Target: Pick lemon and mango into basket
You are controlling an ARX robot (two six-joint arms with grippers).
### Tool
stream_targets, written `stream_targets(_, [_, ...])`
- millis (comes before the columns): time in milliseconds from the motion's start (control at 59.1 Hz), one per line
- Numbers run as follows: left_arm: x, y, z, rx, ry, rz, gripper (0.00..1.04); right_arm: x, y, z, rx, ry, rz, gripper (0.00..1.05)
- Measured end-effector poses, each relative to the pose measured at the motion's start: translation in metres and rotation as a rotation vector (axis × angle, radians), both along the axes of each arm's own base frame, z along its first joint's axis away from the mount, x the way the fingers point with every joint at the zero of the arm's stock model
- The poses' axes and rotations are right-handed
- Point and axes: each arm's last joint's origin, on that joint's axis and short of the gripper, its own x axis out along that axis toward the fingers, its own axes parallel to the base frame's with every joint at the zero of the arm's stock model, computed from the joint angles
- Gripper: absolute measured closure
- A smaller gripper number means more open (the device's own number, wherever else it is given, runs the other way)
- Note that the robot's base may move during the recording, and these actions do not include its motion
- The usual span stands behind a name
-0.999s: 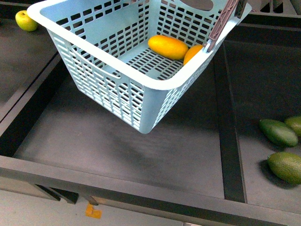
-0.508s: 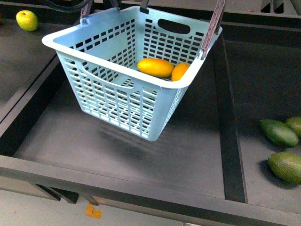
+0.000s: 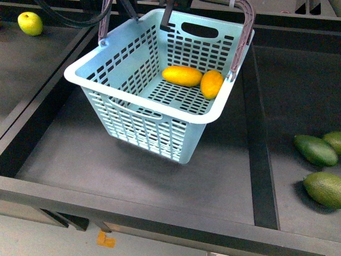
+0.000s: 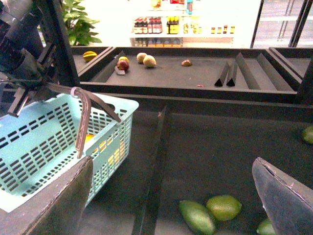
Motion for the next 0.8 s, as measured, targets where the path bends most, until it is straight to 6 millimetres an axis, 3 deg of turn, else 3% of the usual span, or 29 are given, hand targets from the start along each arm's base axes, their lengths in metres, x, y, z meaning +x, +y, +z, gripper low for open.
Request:
stream_targets(237, [-0.018, 0.024, 0.013, 0.025, 0.007, 0.039, 0.46, 0.0, 0.0, 0.0, 0.0, 0.0, 0.0, 0.09])
stream_targets(457, [-0.048, 0.047, 0.062, 0.023, -0.079, 0.099, 0.06, 0.0, 0.0, 0.0, 0.0, 0.0, 0.0, 0.09])
stream_targets(643, [-0.084, 0.063, 0.094, 0.113, -0.049, 0.096, 0.07, 0.0, 0.0, 0.0, 0.0, 0.0, 0.0, 0.09])
stream_targets(796, [-0.09, 0.059, 0.097, 0.158, -0.102, 0.019, 0.1, 0.0, 0.0, 0.0, 0.0, 0.0, 0.0, 0.09])
